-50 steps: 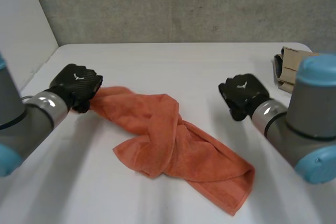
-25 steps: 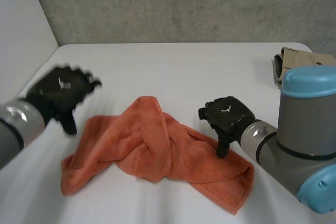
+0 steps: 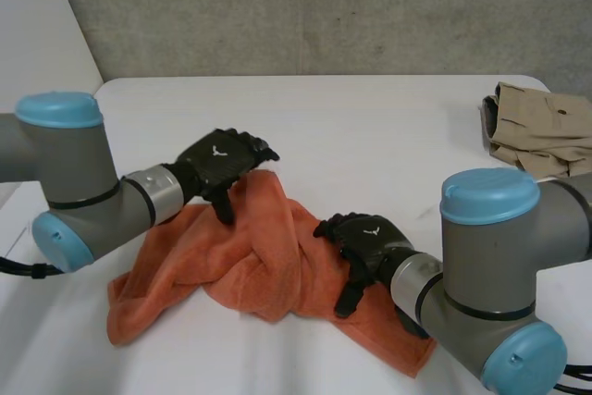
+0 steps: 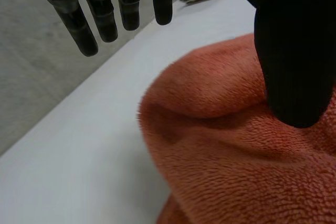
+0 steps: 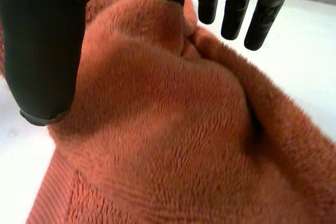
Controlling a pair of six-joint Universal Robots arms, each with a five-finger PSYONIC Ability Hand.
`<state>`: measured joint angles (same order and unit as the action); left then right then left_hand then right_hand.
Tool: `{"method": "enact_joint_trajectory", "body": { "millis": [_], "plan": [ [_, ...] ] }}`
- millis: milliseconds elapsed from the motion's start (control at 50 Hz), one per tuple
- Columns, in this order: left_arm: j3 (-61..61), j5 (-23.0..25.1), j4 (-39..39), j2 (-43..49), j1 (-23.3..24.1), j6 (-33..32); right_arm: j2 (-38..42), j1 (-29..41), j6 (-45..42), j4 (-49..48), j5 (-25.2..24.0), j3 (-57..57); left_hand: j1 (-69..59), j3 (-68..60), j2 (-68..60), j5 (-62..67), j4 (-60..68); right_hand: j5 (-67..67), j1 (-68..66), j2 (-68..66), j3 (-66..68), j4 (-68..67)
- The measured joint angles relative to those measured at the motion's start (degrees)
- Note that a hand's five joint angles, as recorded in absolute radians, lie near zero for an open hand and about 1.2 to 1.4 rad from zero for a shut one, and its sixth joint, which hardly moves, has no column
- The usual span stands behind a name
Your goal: Fold the laundry.
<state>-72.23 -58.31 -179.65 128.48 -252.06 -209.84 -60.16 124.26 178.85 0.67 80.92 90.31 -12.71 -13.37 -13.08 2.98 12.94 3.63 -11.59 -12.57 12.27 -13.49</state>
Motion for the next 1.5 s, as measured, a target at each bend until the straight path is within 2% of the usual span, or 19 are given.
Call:
{"method": "enact_joint_trajectory", "body": {
  "millis": [60,120,140,160,180,200,320,340,360,460,600,680,700,760,860,900,1160,1340,1500],
  "plan": [
    [1.2,0.9,0.0,1.9,0.3,-0.1,0.9,0.1,-0.2,-0.2,0.1,-0.3,-4.9,-3.5,-3.9,4.2,4.0,6.0,-5.8,-7.4,7.0,-5.9],
    [2.5,1.1,-0.1,3.7,1.0,-0.2,1.5,0.1,-0.6,-1.2,0.3,-0.7,-27.4,-23.2,-23.7,23.7,23.8,30.1,-27.6,-34.8,33.0,-31.7],
    [2.7,1.0,-0.2,4.0,1.2,-0.2,1.6,0.0,-0.7,-1.7,0.4,-0.8,-42.2,-36.3,-37.0,36.6,37.1,41.0,-35.5,-46.1,43.8,-43.0],
    [3.2,0.7,-0.2,4.3,1.5,-0.2,1.6,-0.1,-1.0,-2.6,0.5,-1.0,-50.1,-44.3,-46.0,44.6,45.1,43.6,-37.4,-48.5,46.5,-45.7],
    [3.3,0.5,-0.3,4.5,1.7,-0.2,1.5,-0.1,-1.2,-3.1,0.6,-1.2,-50.1,-44.3,-46.0,44.6,45.1,49.1,-40.4,-53.7,53.1,-51.8],
    [3.7,0.0,-0.6,4.6,1.9,-0.2,1.4,-0.2,-1.6,-4.0,0.6,-1.6,-54.6,-53.0,-53.9,52.6,53.9,50.5,-40.4,-54.5,55.1,-54.0],
    [5.6,-6.2,-5.5,3.9,3.2,0.0,1.1,-0.6,-5.2,-6.3,0.8,-6.1,-54.6,-54.7,-55.3,52.7,55.6,50.7,-40.4,-54.5,55.4,-54.4],
    [6.4,-10.3,-10.0,2.7,4.1,0.1,1.1,-0.7,-7.6,-6.4,1.0,-9.5,-54.6,-54.7,-55.3,52.7,55.6,50.6,-40.4,-54.5,55.4,-54.4],
    [6.4,-10.3,-10.0,2.7,4.1,0.1,1.1,-0.7,-7.6,-6.4,1.0,-9.5,-54.6,-54.7,-55.3,52.7,55.6,50.6,-40.4,-54.5,55.4,-54.4],
    [6.9,-19.9,-23.9,-3.6,6.8,0.6,0.9,-2.4,-13.7,-5.5,3.0,-22.3,-54.6,-54.7,-55.4,52.7,55.6,50.7,-40.4,-54.5,55.4,-54.5],
    [1.9,-23.7,-32.8,-13.8,9.8,1.7,0.1,-4.0,-16.3,0.7,2.5,-36.3,-54.6,-54.7,-55.4,52.7,55.6,50.7,-41.1,-54.5,55.4,-54.5],
    [-3.8,-23.8,-33.1,-18.3,10.5,2.2,-0.4,-4.5,-16.4,6.7,-0.9,-39.7,-51.4,-50.8,-51.3,50.5,51.4,50.7,-41.1,-54.5,55.4,-54.5],
    [-5.9,-23.7,-32.9,-19.2,10.6,2.3,-0.6,-4.8,-16.4,8.6,-2.0,-40.1,-28.0,-30.6,-30.6,30.9,30.8,50.7,-41.1,-54.5,55.4,-54.7],
    [-10.6,-23.6,-31.8,-20.4,10.9,2.8,-0.8,-5.8,-16.6,12.4,-4.0,-39.6,-14.5,-16.0,-15.8,15.7,15.9,50.7,-41.1,-54.5,55.4,-54.8],
    [-17.1,-23.4,-29.5,-20.4,10.9,4.6,-1.0,-7.8,-18.3,15.6,-5.3,-35.9,-13.3,-12.7,-12.8,12.0,12.4,50.7,-41.1,-54.5,55.4,-54.8],
    [-18.8,-23.2,-28.8,-20.0,10.8,5.8,-1.4,-8.7,-20.1,16.5,-5.7,-32.5,-7.3,-6.2,-6.3,5.5,6.2,50.7,-41.1,-54.5,55.4,-54.8],
    [-11.4,-21.4,-27.5,-7.3,10.0,16.4,-9.2,-8.9,-22.9,16.8,-5.8,-24.9,-2.8,-1.8,-1.7,1.1,2.0,50.7,-41.1,-54.5,55.4,-54.8],
    [-3.4,-10.1,-26.1,2.2,9.6,20.3,-16.0,-7.4,-22.4,17.0,-7.5,-22.0,-2.8,-1.8,-1.7,1.1,2.0,50.7,-41.1,-54.5,55.4,-54.8],
    [0.1,-6.8,-26.4,5.7,10.1,21.3,-18.1,-5.3,-21.9,17.4,-8.2,-19.8,-2.8,-1.8,-1.7,1.1,1.8,50.7,-41.1,-54.5,55.4,-54.8]
  ]
}}
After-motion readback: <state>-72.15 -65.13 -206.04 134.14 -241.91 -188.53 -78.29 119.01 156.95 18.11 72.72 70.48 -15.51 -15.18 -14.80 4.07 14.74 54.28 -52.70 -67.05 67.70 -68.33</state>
